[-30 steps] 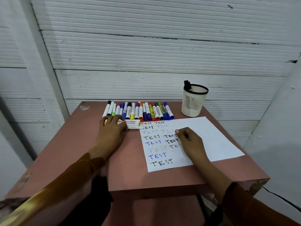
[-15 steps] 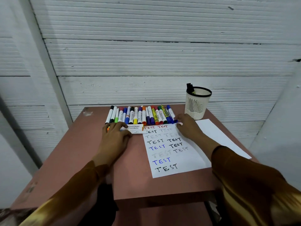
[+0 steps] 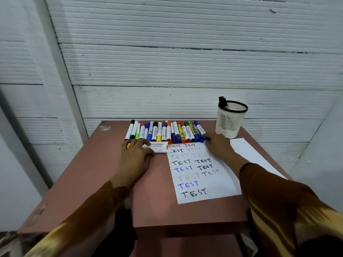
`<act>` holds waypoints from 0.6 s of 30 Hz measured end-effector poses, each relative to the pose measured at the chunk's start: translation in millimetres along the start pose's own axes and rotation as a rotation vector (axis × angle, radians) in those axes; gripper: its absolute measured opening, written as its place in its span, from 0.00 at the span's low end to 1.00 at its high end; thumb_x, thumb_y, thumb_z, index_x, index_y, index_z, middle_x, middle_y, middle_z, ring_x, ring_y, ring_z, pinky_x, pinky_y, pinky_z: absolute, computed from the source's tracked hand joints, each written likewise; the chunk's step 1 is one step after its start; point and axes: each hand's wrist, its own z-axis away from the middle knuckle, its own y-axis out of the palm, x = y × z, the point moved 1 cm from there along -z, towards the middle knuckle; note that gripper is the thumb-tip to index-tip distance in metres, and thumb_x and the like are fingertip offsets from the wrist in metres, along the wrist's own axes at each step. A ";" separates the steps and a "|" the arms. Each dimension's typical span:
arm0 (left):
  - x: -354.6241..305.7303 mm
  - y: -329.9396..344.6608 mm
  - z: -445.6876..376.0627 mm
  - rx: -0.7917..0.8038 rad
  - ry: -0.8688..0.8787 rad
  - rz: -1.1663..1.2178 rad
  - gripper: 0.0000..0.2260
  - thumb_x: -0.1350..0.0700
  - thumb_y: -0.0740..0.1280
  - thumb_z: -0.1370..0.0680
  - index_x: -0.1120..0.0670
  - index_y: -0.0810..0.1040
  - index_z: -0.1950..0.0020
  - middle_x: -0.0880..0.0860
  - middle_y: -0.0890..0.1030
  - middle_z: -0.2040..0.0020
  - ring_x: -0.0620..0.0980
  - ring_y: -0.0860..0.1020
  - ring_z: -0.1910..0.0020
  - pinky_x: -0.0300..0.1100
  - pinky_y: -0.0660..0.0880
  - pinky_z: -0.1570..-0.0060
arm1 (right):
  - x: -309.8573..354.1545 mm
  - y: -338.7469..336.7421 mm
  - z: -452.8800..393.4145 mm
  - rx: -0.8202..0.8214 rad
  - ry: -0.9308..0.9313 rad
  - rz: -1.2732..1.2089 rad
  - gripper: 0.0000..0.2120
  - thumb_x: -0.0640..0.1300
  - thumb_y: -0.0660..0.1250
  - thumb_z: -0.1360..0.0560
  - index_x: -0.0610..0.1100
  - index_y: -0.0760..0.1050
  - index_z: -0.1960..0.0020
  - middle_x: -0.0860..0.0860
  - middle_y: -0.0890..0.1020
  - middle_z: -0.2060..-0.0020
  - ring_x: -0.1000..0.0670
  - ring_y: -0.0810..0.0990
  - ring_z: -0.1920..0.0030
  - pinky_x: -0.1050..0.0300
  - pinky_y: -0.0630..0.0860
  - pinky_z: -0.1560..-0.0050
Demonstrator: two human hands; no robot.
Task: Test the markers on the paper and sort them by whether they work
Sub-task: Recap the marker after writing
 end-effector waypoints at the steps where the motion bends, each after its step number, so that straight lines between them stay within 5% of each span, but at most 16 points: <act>1: -0.2 -0.3 0.0 0.002 0.000 -0.005 0.06 0.60 0.75 0.33 0.50 0.84 0.58 0.53 0.80 0.50 0.57 0.78 0.48 0.58 0.66 0.43 | -0.1 -2.3 0.3 -0.055 0.017 -0.080 0.15 0.40 0.58 0.21 0.46 0.73 0.35 0.41 0.80 0.47 0.42 0.77 0.48 0.54 0.70 0.51; 10: -2.1 -1.1 0.8 0.010 -0.028 0.007 0.06 0.62 0.72 0.32 0.53 0.81 0.57 0.53 0.79 0.52 0.57 0.77 0.50 0.55 0.64 0.42 | -16.1 -24.2 22.4 -0.496 0.166 -0.715 0.08 0.35 0.64 0.25 0.39 0.71 0.46 0.44 0.76 0.55 0.44 0.76 0.54 0.57 0.72 0.62; 14: -6.2 -4.9 1.9 -0.027 -0.001 0.078 0.09 0.51 0.58 0.27 0.53 0.75 0.53 0.51 0.77 0.53 0.54 0.75 0.52 0.51 0.64 0.43 | -11.2 -31.5 42.7 -0.482 0.142 -0.904 0.05 0.39 0.65 0.24 0.44 0.69 0.53 0.40 0.79 0.58 0.46 0.78 0.61 0.52 0.75 0.58; 18: -16.5 -13.7 -2.6 -0.097 -0.044 0.179 0.18 0.44 0.57 0.27 0.53 0.76 0.45 0.53 0.78 0.47 0.55 0.74 0.46 0.46 0.63 0.44 | 11.1 -36.2 74.3 -0.310 0.063 -1.074 0.05 0.39 0.64 0.23 0.43 0.69 0.55 0.46 0.79 0.65 0.55 0.76 0.70 0.64 0.74 0.67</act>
